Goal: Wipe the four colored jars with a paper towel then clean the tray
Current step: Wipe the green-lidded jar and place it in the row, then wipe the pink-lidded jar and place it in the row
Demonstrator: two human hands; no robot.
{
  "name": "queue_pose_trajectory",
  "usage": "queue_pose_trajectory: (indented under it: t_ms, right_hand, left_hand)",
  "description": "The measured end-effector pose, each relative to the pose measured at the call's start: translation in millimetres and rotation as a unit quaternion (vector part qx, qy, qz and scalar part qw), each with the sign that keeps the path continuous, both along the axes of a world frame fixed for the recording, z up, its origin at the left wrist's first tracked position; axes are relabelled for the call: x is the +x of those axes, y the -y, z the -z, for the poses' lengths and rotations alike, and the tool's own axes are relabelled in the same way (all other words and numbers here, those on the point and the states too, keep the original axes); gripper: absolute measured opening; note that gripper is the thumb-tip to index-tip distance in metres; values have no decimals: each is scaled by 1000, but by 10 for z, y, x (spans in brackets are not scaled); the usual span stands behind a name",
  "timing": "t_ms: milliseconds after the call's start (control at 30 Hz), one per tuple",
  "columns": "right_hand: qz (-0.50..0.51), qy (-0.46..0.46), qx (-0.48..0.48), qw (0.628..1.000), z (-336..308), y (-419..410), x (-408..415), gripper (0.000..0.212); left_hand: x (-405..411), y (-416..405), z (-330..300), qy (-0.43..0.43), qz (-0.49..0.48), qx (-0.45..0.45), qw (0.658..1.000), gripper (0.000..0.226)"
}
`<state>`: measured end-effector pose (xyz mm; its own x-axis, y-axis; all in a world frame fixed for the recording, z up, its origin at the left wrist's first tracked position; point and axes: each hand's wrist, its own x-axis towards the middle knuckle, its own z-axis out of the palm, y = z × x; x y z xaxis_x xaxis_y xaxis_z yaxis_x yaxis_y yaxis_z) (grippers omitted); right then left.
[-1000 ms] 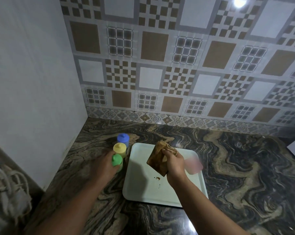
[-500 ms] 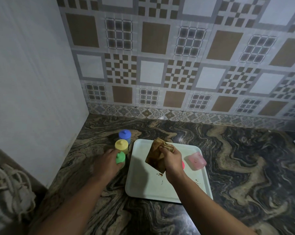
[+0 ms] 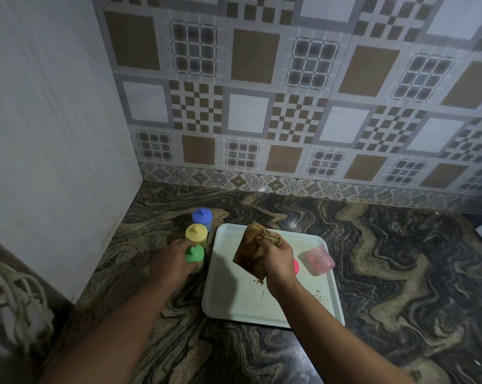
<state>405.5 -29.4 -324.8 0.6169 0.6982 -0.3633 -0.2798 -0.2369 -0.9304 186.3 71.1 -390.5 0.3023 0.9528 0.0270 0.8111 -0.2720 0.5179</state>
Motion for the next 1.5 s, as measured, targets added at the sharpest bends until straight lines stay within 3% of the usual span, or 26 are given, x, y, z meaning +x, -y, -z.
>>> queue_pose_trajectory:
  t_ms: [433, 633, 733, 833, 900, 933, 1033, 1200, 1300, 1433, 1500]
  right_hand:
    - [4, -6, 7, 1000, 57, 11, 99, 11]
    - [36, -136, 21, 990, 8, 9, 291, 14]
    - [39, -187, 26, 981, -72, 69, 476, 23]
    - [52, -178, 20, 983, -142, 238, 705, 41]
    - [65, -171, 30, 983, -195, 356, 849, 55]
    - [84, -169, 35, 981, -216, 438, 930, 48]
    - [137, -176, 34, 974, -250, 680, 1176, 27]
    - [206, -221, 39, 952, -225, 1149, 1548, 24]
    - [190, -253, 30, 948, -197, 1375, 1675, 33]
    - [143, -303, 46, 941, -230, 1543, 1780, 35]
    - [110, -333, 60, 935, -294, 1623, 1830, 32]
  left_hand:
    - [66, -96, 100, 20, -14, 8, 1000, 57]
    - [75, -115, 130, 7, -7, 18, 1000, 60]
    - [66, -105, 105, -23, 5, 17, 1000, 76]
    - [113, -28, 55, -54, -4, 102, 993, 85]
    - [283, 76, -38, -37, 8, 176, 984, 73]
    - [438, 144, -109, -18, 28, 188, 982, 67]
    - [1059, 323, -312, 25, 130, 127, 983, 51]
    - [2213, 537, -316, 43, 242, -56, 968, 38]
    - [2664, 576, -221, 29, 236, -125, 963, 40]
    - [2922, 559, -131, 65, 185, -186, 963, 19]
    - [2994, 560, -87, 80, 143, -206, 965, 25]
